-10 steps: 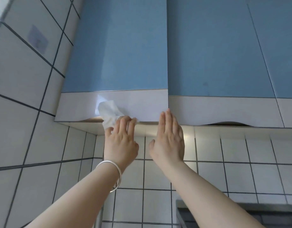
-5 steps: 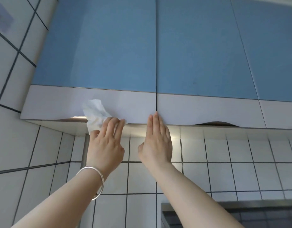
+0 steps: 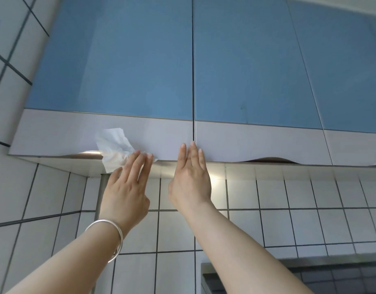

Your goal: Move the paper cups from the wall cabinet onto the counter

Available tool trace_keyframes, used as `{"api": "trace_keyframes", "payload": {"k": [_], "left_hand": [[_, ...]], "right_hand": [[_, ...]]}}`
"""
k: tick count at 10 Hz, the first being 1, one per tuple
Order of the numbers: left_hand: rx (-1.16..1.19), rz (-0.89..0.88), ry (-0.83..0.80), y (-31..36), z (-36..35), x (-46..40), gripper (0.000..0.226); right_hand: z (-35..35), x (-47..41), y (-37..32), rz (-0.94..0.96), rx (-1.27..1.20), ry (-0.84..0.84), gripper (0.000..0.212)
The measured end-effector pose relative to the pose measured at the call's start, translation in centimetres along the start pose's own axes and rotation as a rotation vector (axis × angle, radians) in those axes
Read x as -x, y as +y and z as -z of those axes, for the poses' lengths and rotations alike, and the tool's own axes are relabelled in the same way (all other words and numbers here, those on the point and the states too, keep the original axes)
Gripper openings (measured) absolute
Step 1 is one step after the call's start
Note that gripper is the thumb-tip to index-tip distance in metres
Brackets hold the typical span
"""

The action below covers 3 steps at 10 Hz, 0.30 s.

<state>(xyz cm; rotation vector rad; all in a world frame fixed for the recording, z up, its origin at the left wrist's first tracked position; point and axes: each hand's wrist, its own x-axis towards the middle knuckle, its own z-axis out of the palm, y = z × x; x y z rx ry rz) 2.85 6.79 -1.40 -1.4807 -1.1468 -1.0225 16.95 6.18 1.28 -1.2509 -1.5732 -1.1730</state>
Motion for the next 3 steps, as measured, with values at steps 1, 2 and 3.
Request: {"api": "trace_keyframes", "payload": {"k": [1,2,3], "left_hand": [[0.063,0.069,-0.068,0.8,1.6,-0.4,0.086],[0.207,0.172,-0.05,1.5,3.9,-0.9,0.073],[0.299,0.132,0.035,2.8,6.2,0.0,0.055]], "right_hand": [[0.7,0.4,0.2,-0.067,-0.152,-0.038,0.08],[1.6,1.2,0.6,-0.121,-0.282,-0.011,0.071],[3.0,3.1,0.0,-0.146,-0.368,0.022,0.054]]}}
